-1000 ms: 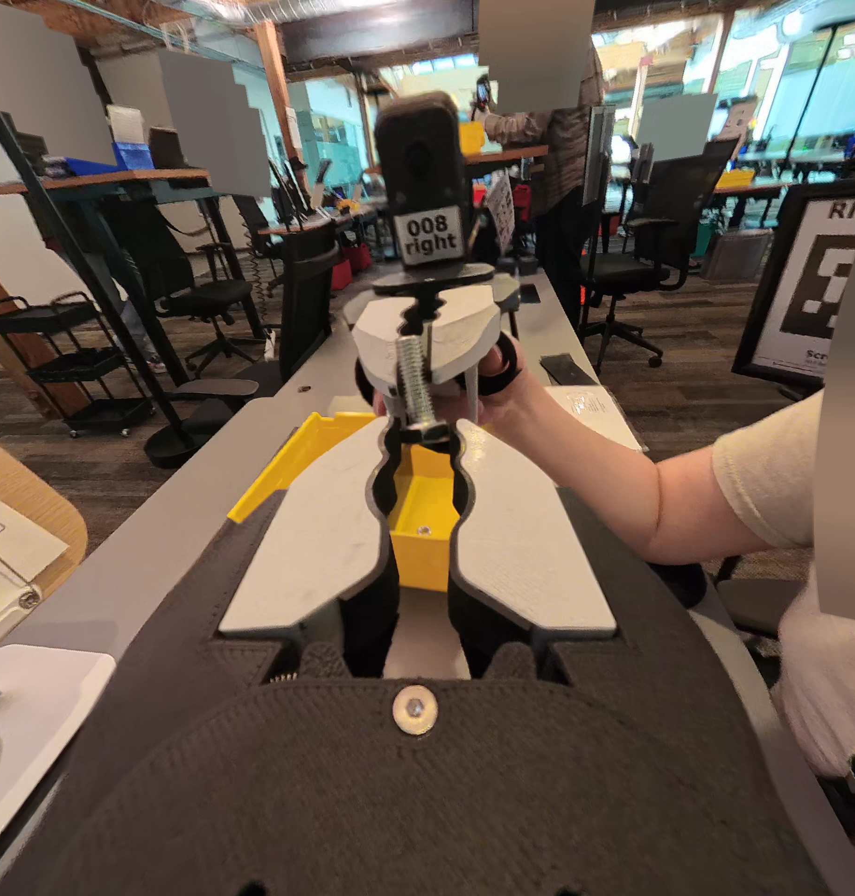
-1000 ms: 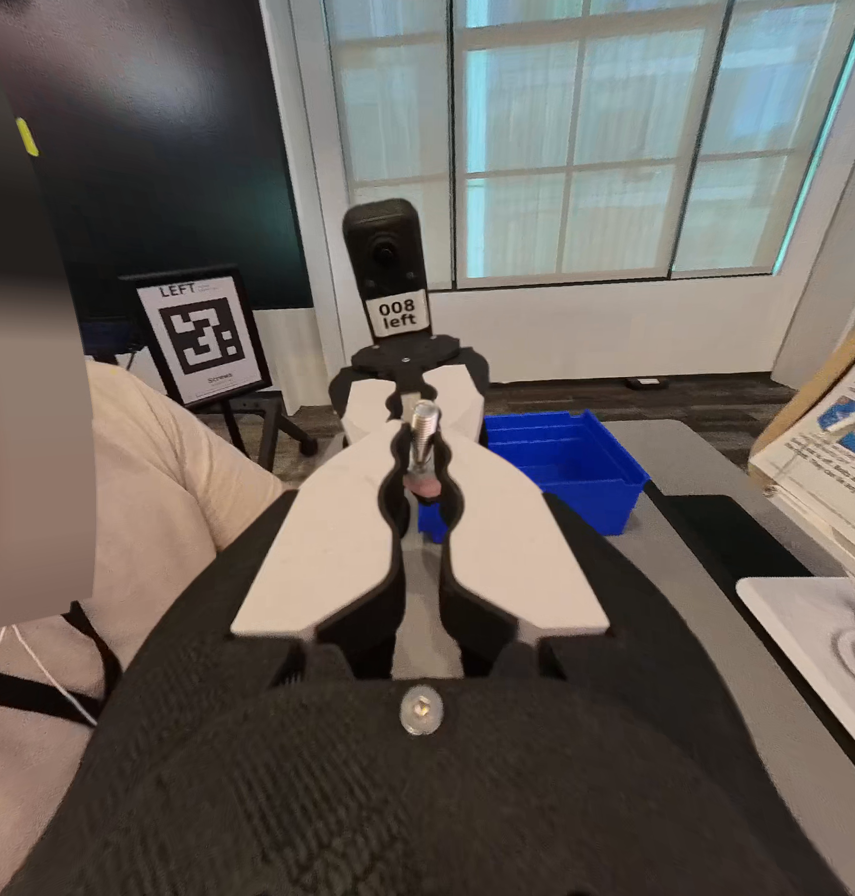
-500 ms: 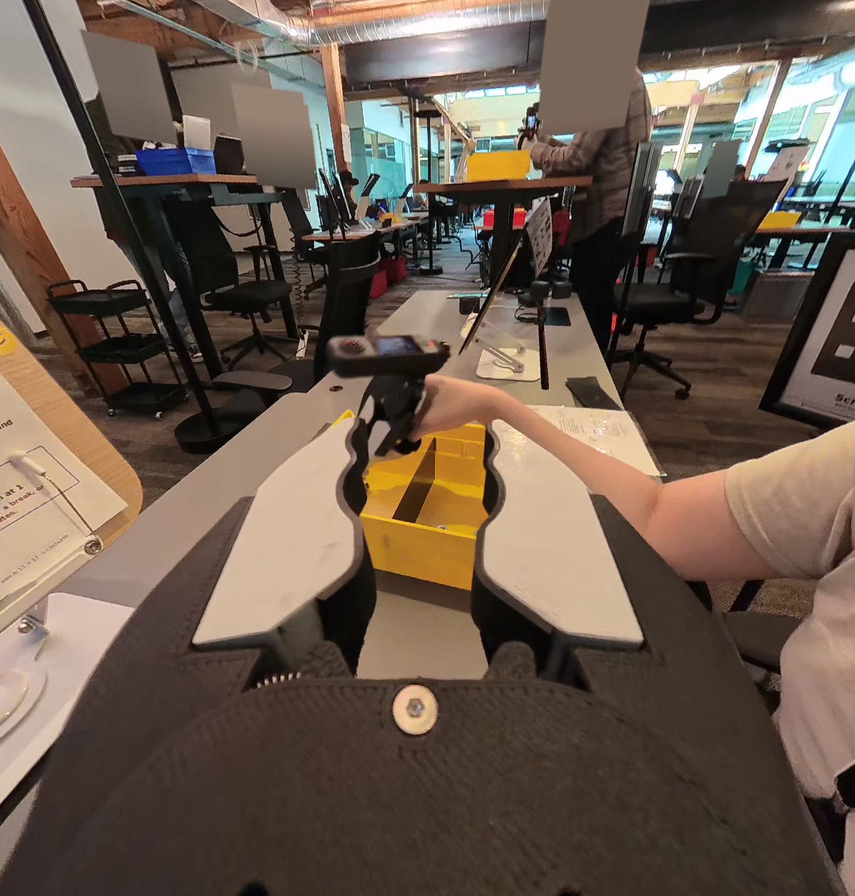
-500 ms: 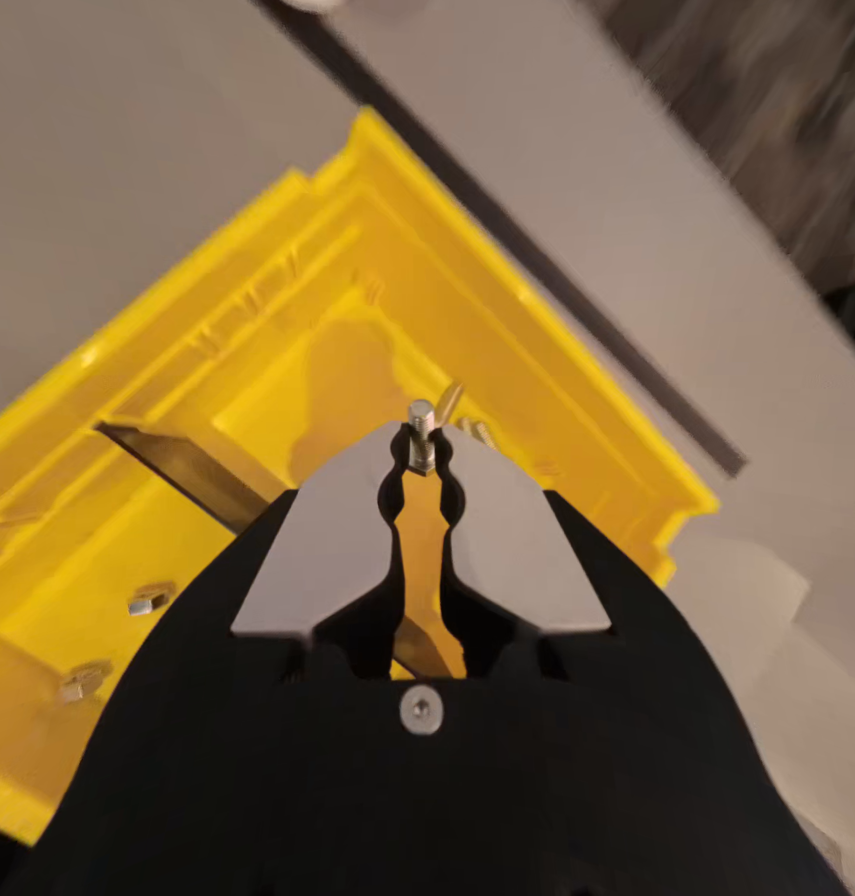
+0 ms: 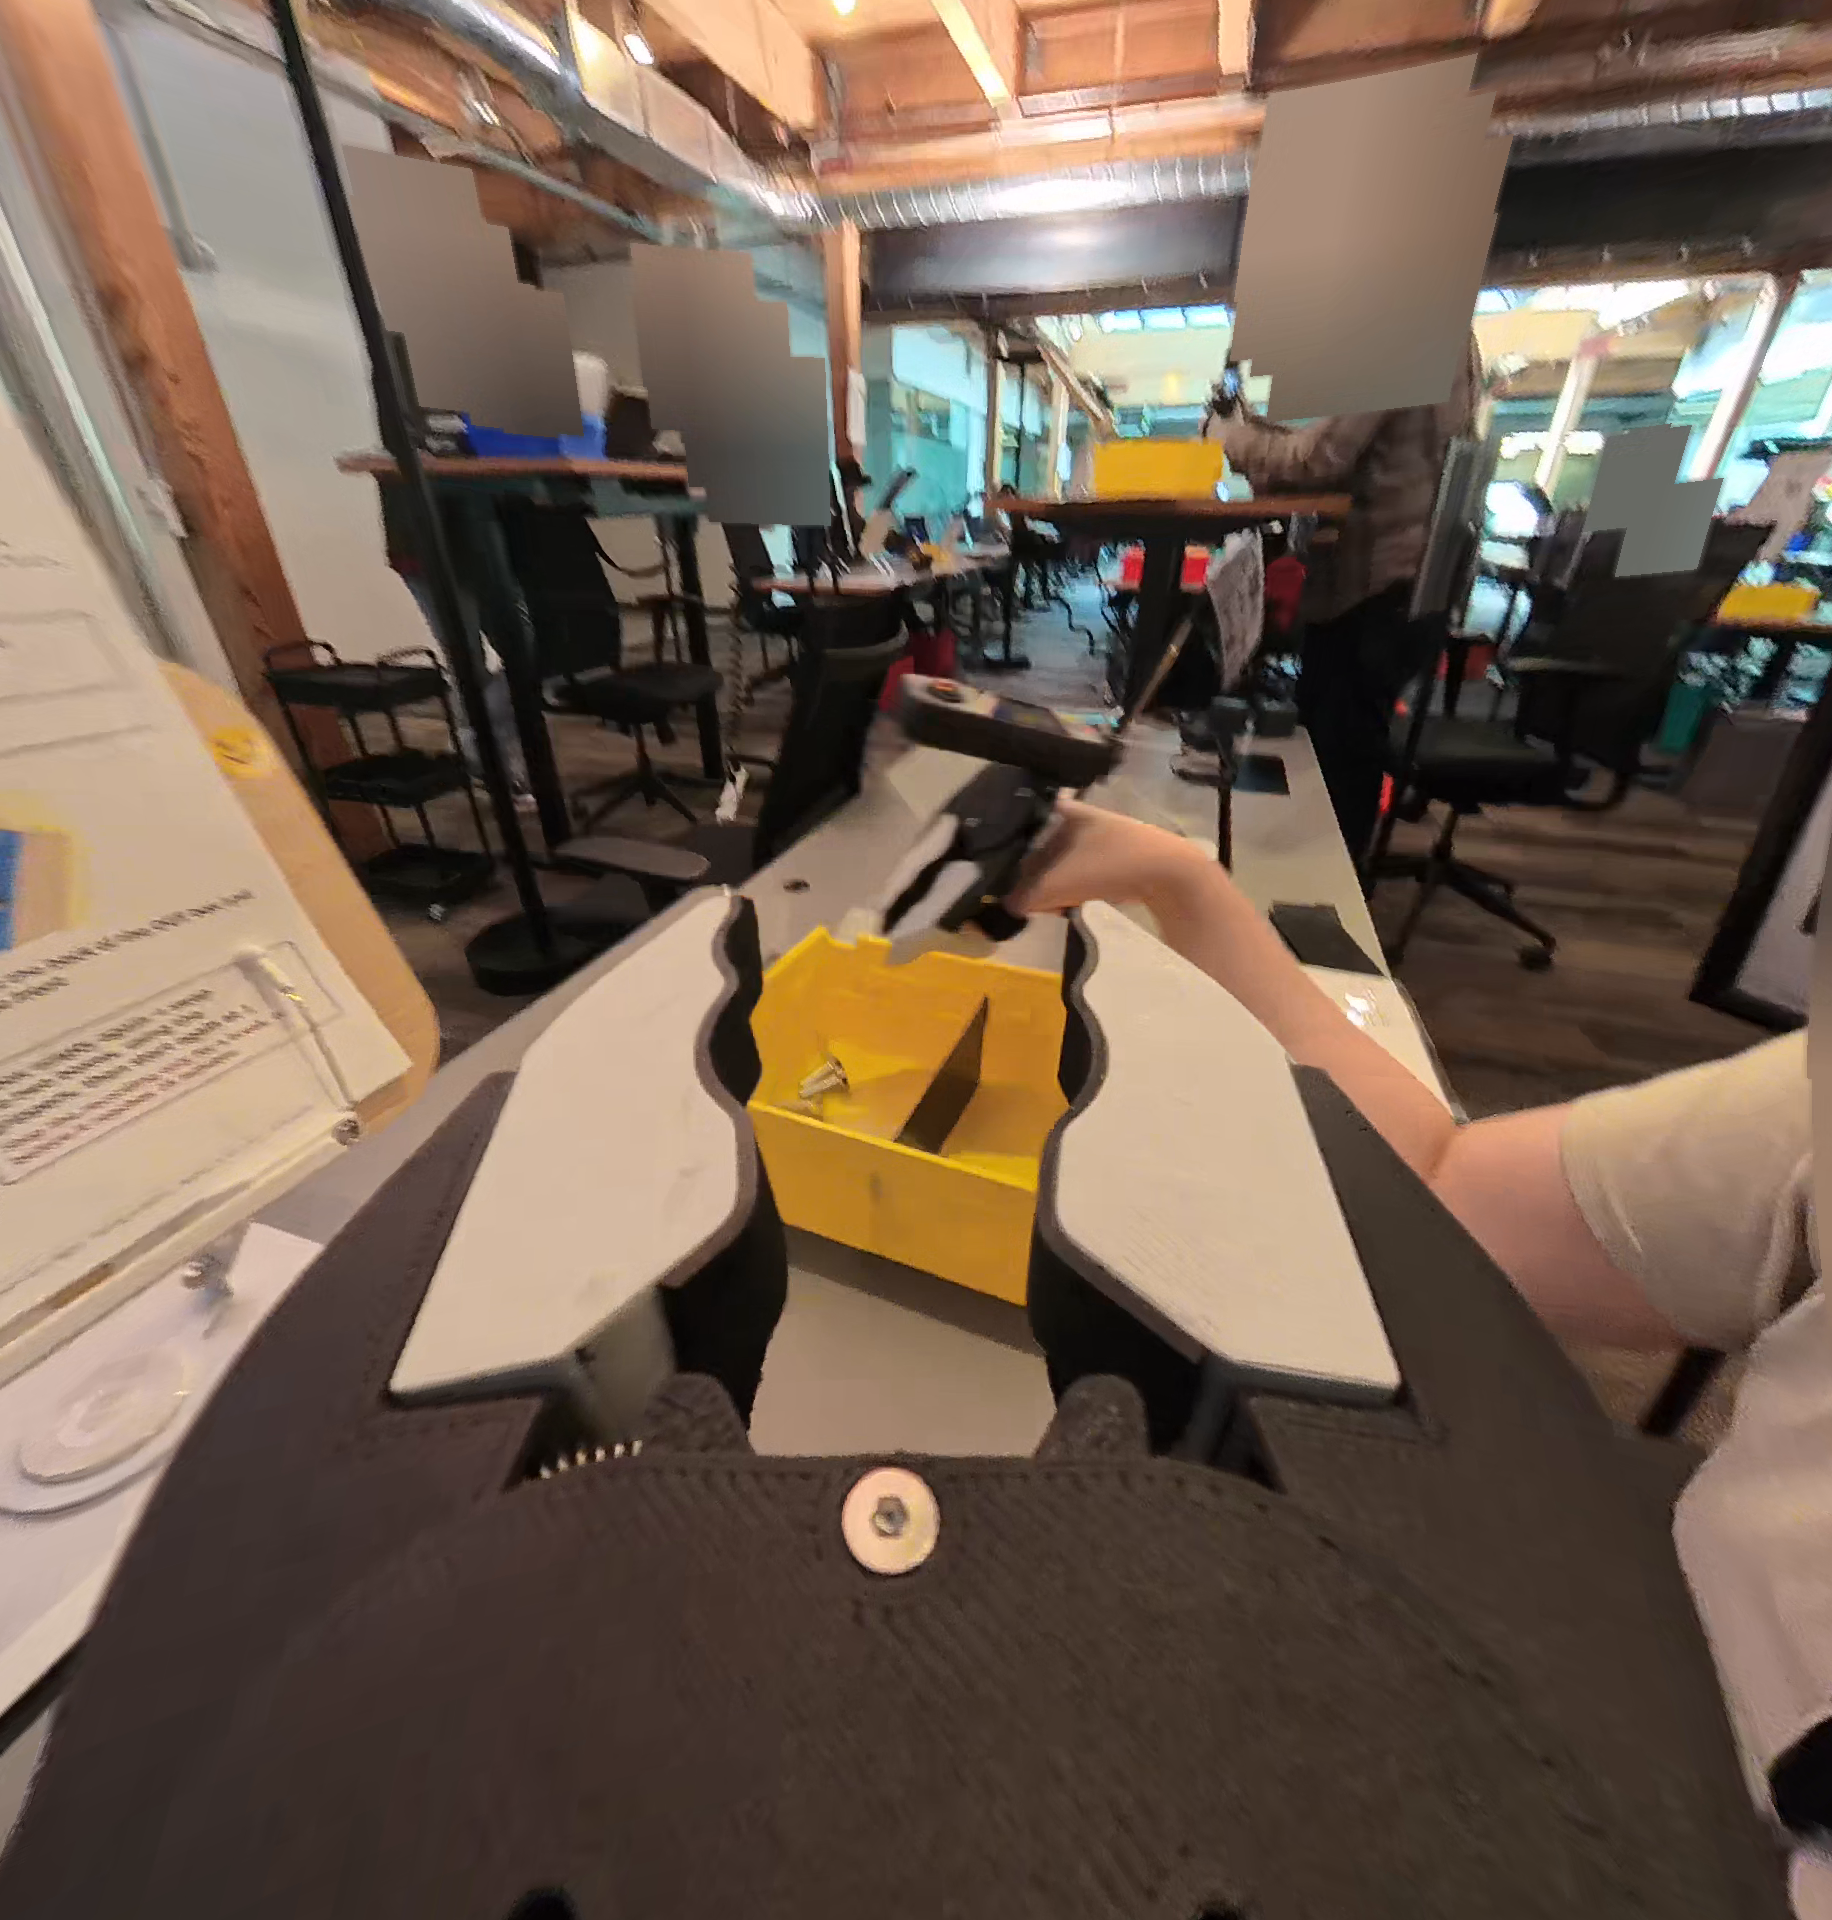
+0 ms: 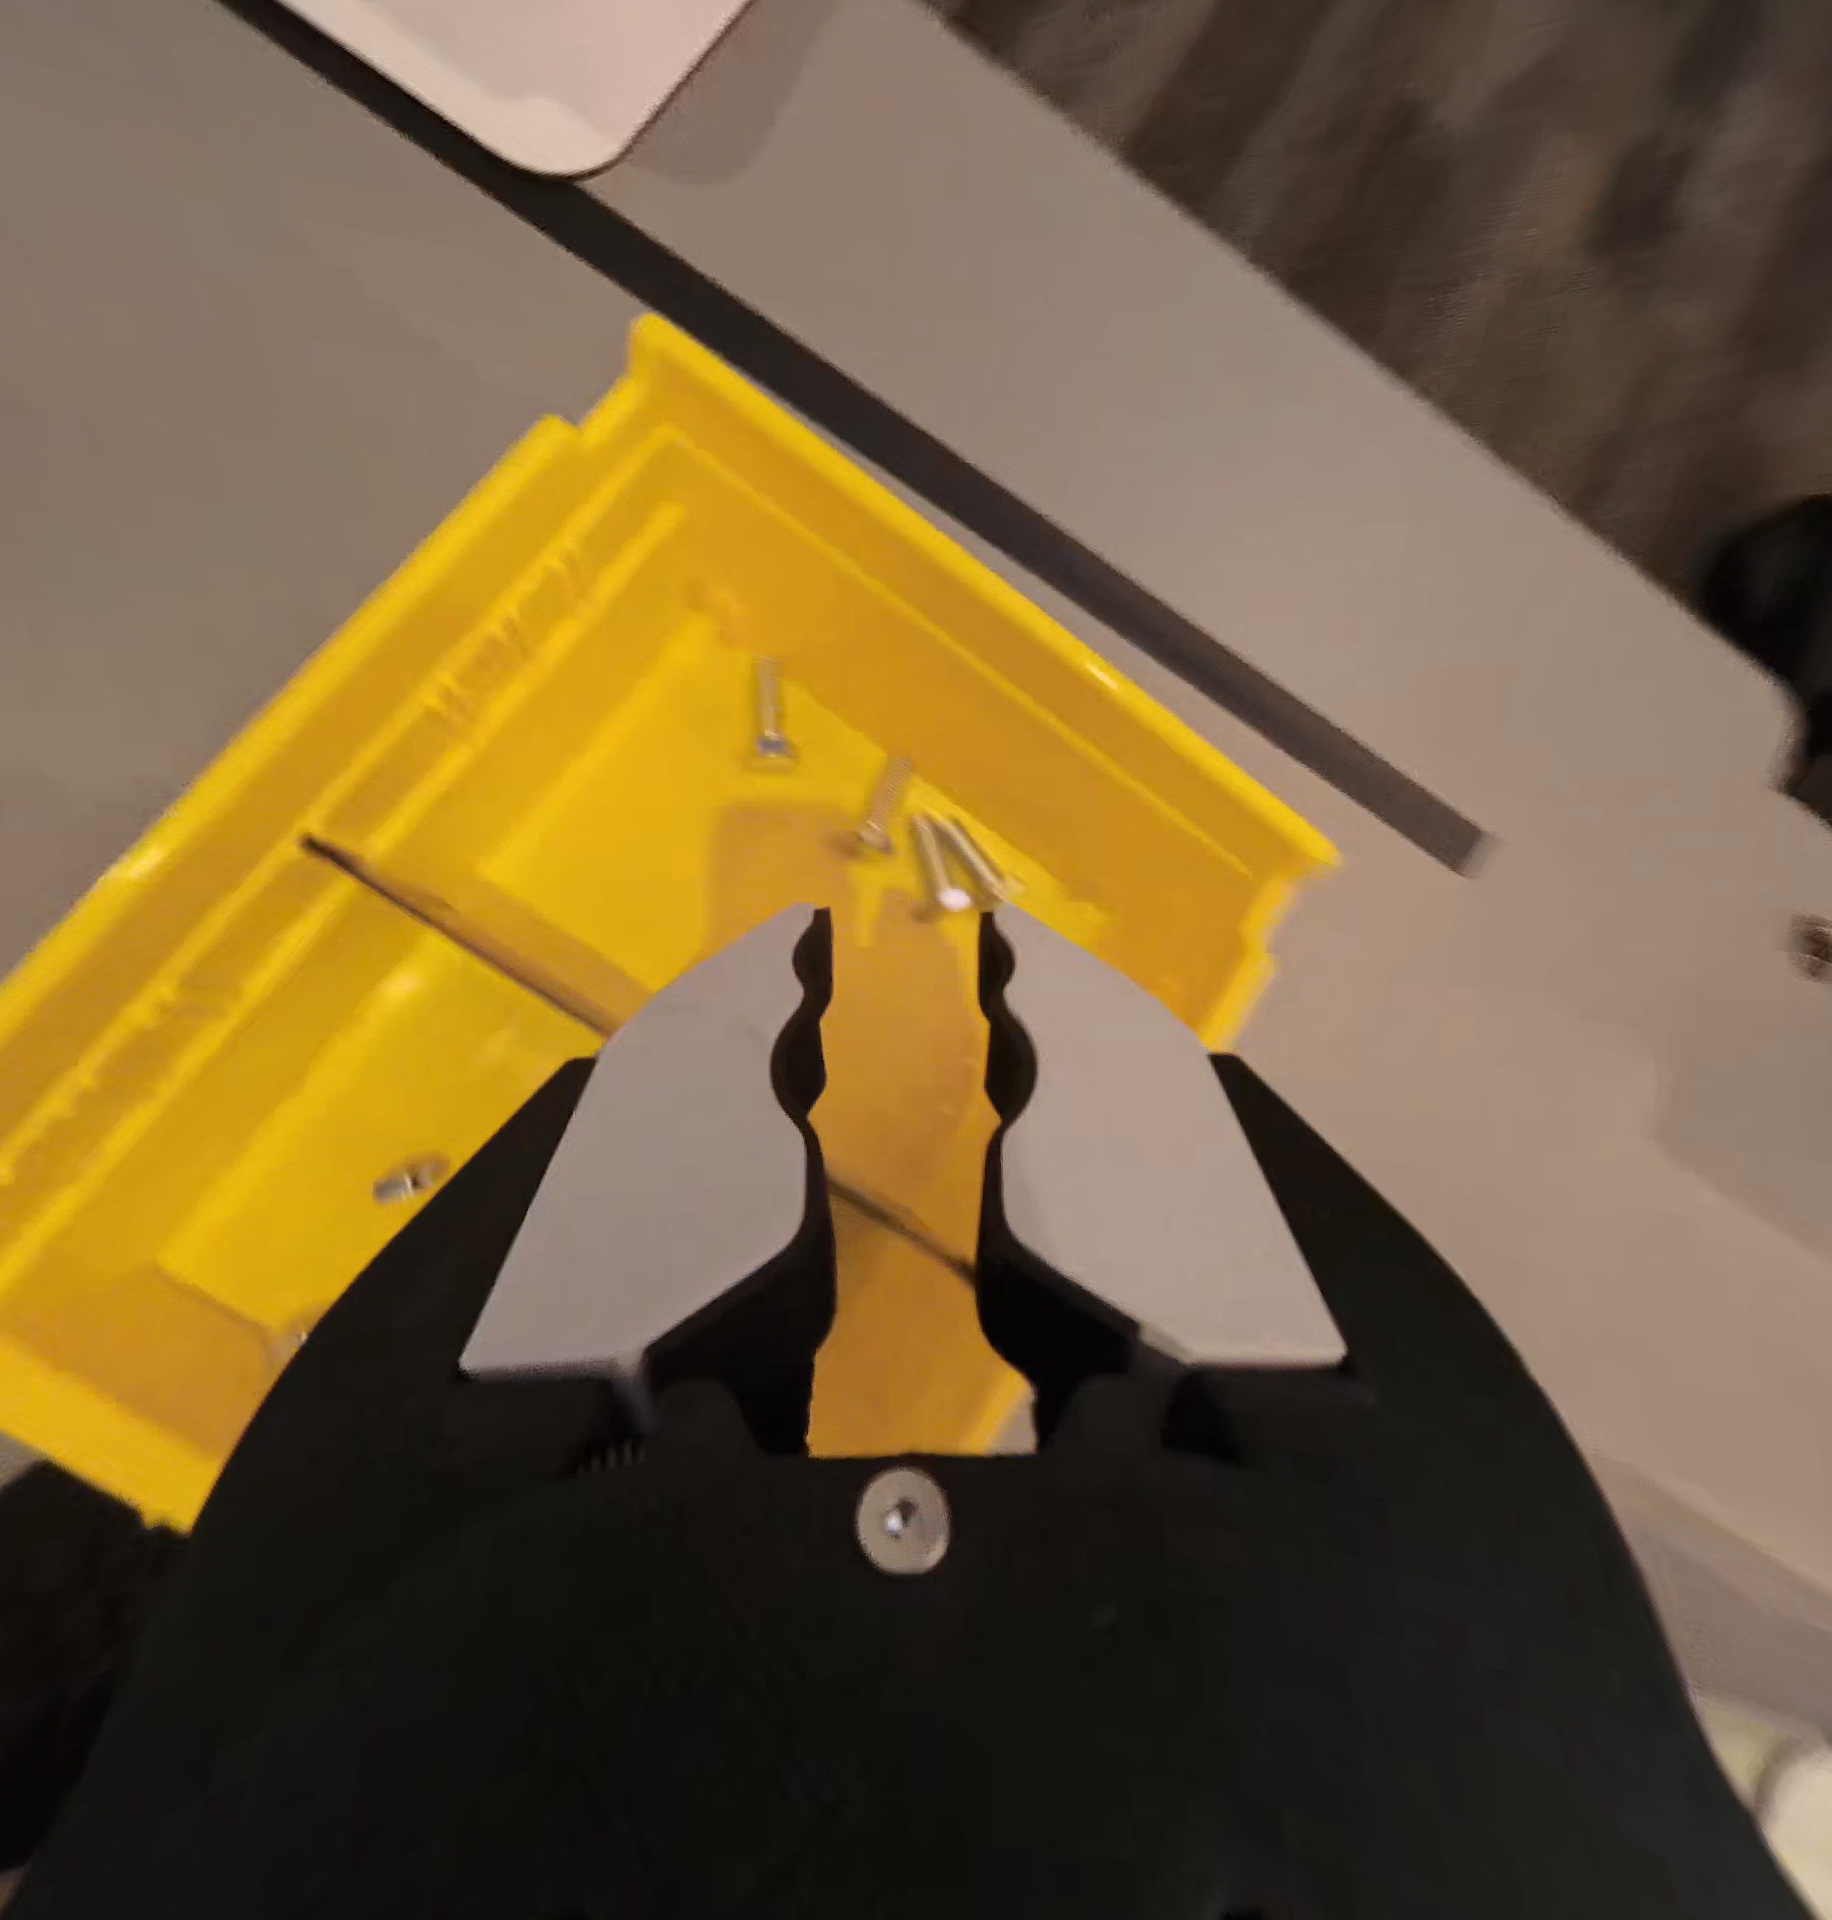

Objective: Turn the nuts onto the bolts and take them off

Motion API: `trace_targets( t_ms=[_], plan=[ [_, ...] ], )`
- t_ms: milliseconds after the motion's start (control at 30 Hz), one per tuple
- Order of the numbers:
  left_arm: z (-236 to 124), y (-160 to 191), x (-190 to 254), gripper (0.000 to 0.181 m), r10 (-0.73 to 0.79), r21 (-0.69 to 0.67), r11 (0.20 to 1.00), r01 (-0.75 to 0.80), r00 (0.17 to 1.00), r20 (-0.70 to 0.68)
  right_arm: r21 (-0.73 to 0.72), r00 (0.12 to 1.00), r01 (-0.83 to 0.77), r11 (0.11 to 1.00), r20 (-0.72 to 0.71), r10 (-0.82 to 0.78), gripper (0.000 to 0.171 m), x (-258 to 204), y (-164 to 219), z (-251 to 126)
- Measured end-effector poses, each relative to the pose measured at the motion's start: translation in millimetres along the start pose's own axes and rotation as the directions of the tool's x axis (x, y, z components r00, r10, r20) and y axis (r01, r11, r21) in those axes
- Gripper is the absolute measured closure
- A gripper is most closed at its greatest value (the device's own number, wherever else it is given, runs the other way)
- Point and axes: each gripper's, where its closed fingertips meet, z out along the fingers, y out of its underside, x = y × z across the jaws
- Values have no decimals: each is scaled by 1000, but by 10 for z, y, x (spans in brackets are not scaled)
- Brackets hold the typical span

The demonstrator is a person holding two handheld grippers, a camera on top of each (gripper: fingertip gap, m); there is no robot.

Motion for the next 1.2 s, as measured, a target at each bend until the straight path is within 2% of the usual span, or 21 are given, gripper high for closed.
trace_targets(
  t_ms=[33, 133, 233, 333, 367, 433, 500, 567, 633, 667, 733, 833, 933, 1000, 1067, 1100, 1200],
  plan=[
    [-90, -85, -31, 126, 6, 34, 999, -8, 999, 32, 14, 1000, -13, 1000, -24, 13, 141, 54, 78, -194],
    [-350, -267, -175, 126, 33, 94, 994, -51, 983, 183, -42, 990, -141, 989, 9, 142, 133, 78, 528, -509],
    [-581, -356, -243, 123, 51, 80, 993, -81, 942, 331, -245, 952, -263, 933, 90, 292, 128, 24, 1089, -466],
    [-885, -459, -179, 122, 106, 41, 989, -143, 871, 479, -357, 883, -353, 865, 180, 434, 124, -57, 1276, -343],
    [-1075, -477, -245, 122, 121, 10, 988, -157, 799, 589, -376, 867, -366, 851, 195, 459, 128, -77, 1287, -314],
    [-1687, -433, -476, 120, 177, -120, 983, -142, 518, 837, -389, 876, -330, 860, 215, 433, 135, -105, 1288, -252],
    [-2351, -270, -604, 122, 210, -210, 977, -28, 257, 943, -423, 899, -292, 858, 184, 397, 138, -93, 1338, -192],
    [-2895, 45, -704, 121, 197, -216, 962, 167, 124, 973, -474, 901, -294, 830, 153, 406, 149, -103, 1407, -142],
    [-3345, 490, -815, 119, 191, -194, 900, 390, 46, 980, -504, 892, -296, 812, 157, 423, 153, -141, 1434, -102],
    [-3520, 758, -867, 118, 193, -182, 844, 505, 32, 981, -514, 888, -302, 803, 156, 433, 155, -152, 1439, -92],
    [-3732, 1288, -979, 113, 160, -155, 703, 694, 59, 985, -523, 887, -312, 793, 137, 440, 158, -144, 1444, -83],
    [-3859, 1894, -1198, 115, 40, -88, 539, 838, 79, 996, -526, 897, -304, 794, 123, 425, 158, -137, 1451, -79],
    [-3919, 2211, -1446, 124, -47, -14, 506, 862, 44, 998, -531, 894, -310, 788, 119, 432, 159, -141, 1463, -74],
    [-3926, 2336, -1500, 137, -77, 14, 479, 878, 26, 997, -545, 895, -306, 781, 115, 431, 159, -151, 1482, -67],
    [-3867, 2451, -1504, 158, -115, 14, 438, 899, 41, 992, -559, 904, -292, 776, 103, 415, 160, -148, 1493, -57],
    [-3860, 2524, -1452, 171, -110, -2, 386, 922, 48, 993, -568, 911, -282, 773, 94, 401, 160, -144, 1498, -51],
    [-3696, 2570, -1349, 174, -131, -83, 327, 941, 132, 983, -608, 936, -238, 757, 63, 345, 160, -140, 1518, -31]
  ],
)
